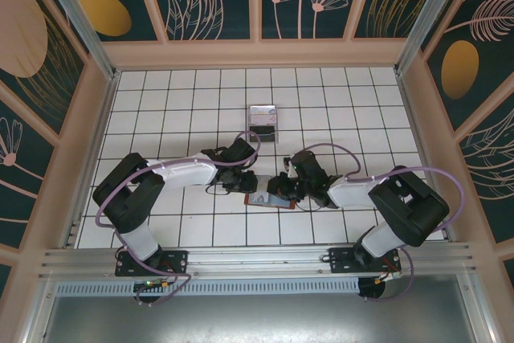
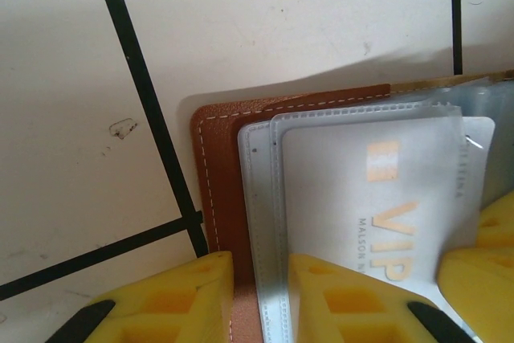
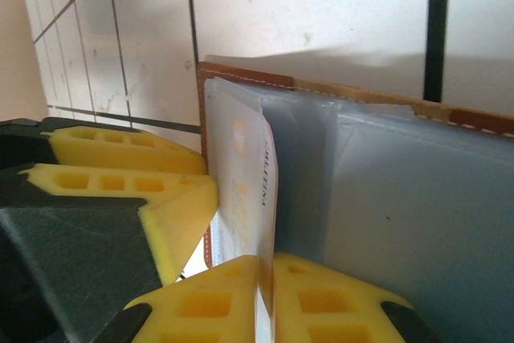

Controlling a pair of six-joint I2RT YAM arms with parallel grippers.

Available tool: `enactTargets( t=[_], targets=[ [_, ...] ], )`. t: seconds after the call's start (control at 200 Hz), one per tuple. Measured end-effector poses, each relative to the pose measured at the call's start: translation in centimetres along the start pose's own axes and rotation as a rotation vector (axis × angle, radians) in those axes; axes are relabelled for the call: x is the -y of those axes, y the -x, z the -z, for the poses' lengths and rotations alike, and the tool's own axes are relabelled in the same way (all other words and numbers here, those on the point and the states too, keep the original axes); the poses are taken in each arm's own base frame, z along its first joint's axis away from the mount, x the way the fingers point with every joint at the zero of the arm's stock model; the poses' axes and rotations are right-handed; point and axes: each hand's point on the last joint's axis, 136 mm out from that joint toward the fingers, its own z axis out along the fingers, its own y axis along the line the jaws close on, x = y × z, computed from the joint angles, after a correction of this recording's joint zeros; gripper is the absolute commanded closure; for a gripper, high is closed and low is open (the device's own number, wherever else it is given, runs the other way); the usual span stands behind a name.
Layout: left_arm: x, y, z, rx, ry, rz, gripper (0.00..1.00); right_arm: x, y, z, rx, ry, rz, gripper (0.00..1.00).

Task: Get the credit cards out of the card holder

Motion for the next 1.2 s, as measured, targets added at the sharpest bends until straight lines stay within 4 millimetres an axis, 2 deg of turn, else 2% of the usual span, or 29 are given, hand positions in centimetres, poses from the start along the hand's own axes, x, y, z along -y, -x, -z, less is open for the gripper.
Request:
enactTargets(
  t=[0.4, 0.661, 0.901, 1.096, 1.201],
  targets=[
    [0.0, 0.0, 0.0, 0.000, 0.001, 0.000, 0.74, -1.0, 0.1, 0.8, 0.021, 0.046, 0.016, 0.99],
    [-0.1, 0.0, 0.0, 0.001, 0.003, 0.001, 0.74, -1.0, 0.1, 1.6, 0.038, 0.039, 0.017, 0.98],
    [-0.1, 0.0, 0.1, 0.004, 0.002, 0.007, 0.72, 0.6, 0.0, 2.0, 0.043, -0.032, -0.011, 0.98],
    [0.6, 0.4, 1.3, 0.033, -0.024, 0.019, 0.66, 1.9, -0.4, 1.0, 0.012, -0.061, -0.035, 0.98],
    [1.5, 0.7, 1.9, 0.041, -0.064, 0.020, 0.66, 1.9, -0.4, 0.7, 0.005, -0.051, -0.033, 0.98]
  ],
)
